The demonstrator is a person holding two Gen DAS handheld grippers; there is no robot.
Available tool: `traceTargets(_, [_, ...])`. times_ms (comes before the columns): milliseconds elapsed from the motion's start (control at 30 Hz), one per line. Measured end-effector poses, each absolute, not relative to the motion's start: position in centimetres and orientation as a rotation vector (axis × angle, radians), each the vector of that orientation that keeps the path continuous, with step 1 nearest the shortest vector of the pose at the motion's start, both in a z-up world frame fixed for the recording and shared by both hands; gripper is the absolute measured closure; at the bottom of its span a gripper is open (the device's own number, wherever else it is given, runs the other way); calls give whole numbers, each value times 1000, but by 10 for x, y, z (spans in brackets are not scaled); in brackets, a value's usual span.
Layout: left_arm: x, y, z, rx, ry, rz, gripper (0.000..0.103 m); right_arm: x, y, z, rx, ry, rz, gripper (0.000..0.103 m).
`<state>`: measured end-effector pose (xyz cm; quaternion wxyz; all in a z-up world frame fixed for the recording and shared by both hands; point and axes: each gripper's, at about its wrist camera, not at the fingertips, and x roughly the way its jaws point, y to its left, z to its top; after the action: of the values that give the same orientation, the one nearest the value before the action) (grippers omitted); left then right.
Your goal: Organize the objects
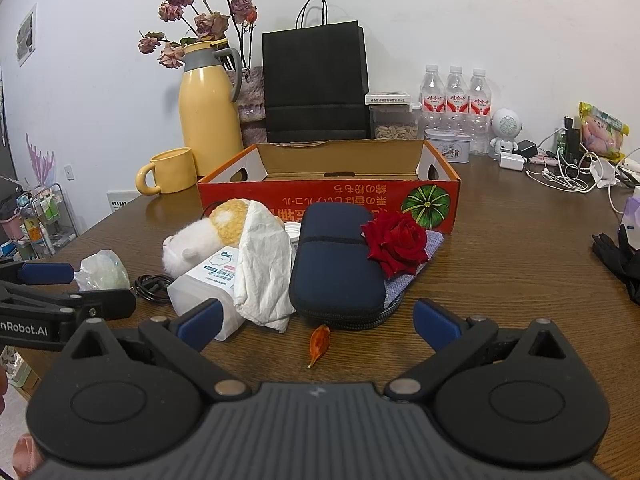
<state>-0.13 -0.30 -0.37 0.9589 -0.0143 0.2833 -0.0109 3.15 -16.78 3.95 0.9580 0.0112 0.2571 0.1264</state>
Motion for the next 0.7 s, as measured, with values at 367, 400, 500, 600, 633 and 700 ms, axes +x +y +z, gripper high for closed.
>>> traceTargets(367, [-2,-3,-4,-29,574,-22,0,31,-167,39,23,521,256,0])
traceTargets(400, [-2,-3,-4,-29,574,-23,0,31,-167,39,23,521,256,0])
traceTargets(500, [-1,-2,-5,-29,575,-22,0,31,-167,39,23,521,256,0])
traceTargets(600, [-1,-2,-5,-29,575,-23,0,31,-167,39,23,521,257,0])
traceTargets(633, [-1,-2,-5,-29,575,-22,0,31,-167,39,23,521,256,0])
traceTargets(700, [-1,-2,-5,-29,575,-24,0,31,-167,39,23,521,256,0])
